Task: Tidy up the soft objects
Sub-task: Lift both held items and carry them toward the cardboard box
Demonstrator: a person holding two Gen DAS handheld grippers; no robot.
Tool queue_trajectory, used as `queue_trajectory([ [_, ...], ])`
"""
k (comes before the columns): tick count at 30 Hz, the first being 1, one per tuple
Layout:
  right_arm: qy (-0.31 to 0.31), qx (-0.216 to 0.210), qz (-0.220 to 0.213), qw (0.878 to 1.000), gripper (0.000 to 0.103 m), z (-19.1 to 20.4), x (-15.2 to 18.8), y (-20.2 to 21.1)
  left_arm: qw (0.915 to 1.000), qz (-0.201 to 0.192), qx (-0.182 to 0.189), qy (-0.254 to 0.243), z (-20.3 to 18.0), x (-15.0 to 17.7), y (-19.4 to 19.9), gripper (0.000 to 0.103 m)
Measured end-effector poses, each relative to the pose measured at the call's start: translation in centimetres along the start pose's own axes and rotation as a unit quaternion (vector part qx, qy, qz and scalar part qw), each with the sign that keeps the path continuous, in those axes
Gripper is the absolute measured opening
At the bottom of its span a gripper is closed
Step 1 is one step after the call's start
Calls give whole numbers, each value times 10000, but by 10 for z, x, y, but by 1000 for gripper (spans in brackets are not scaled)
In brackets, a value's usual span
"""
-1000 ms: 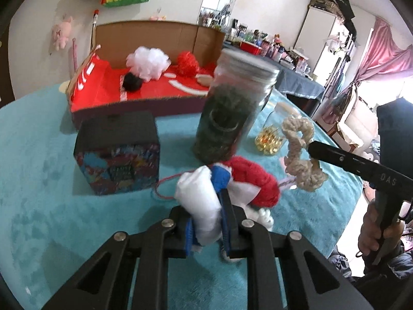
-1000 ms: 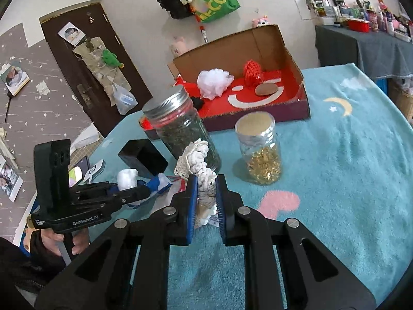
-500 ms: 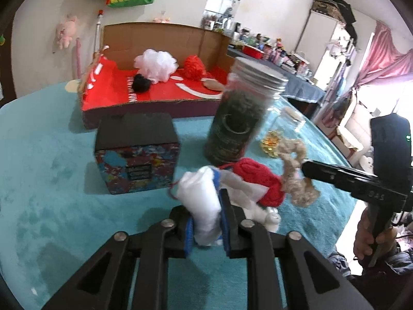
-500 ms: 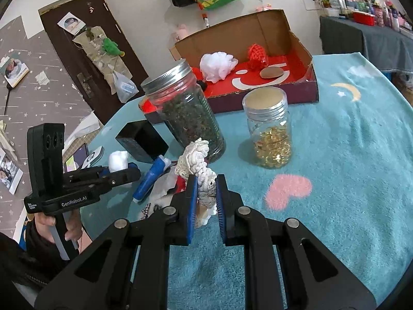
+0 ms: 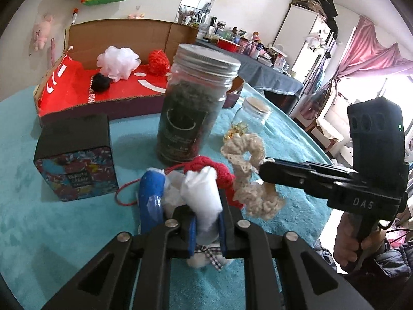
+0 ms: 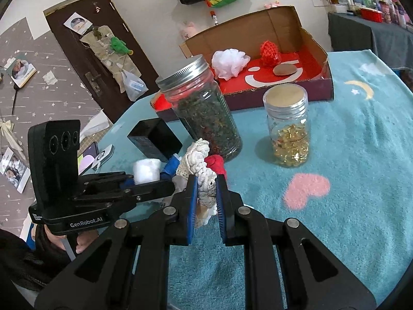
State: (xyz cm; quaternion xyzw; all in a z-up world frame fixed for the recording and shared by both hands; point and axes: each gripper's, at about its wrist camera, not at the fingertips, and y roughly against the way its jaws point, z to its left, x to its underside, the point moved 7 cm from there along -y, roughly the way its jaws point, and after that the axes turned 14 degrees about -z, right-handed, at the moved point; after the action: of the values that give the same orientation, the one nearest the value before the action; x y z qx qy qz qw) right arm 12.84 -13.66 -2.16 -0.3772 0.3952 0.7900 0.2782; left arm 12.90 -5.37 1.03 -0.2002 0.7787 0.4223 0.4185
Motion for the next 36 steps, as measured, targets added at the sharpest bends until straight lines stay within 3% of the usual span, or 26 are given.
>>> queue_trajectory([
  [13, -115, 3, -43, 9999, 14, -7, -3, 9, 9998, -101, -124, 106, 12, -3, 10, 14],
  [23, -436, 307, -56, 9986, 14, -41, -6, 20, 9959, -125, -766, 461, 70, 5, 37, 14],
  [31, -489, 751, 33, 9960, 14, -76, -6, 26, 9899, 65, -1328, 494, 118, 14, 51, 14],
  [36, -498, 941, 112, 9943, 14, -94, -10, 25, 9879, 179, -1482, 413, 141, 12, 52, 14],
])
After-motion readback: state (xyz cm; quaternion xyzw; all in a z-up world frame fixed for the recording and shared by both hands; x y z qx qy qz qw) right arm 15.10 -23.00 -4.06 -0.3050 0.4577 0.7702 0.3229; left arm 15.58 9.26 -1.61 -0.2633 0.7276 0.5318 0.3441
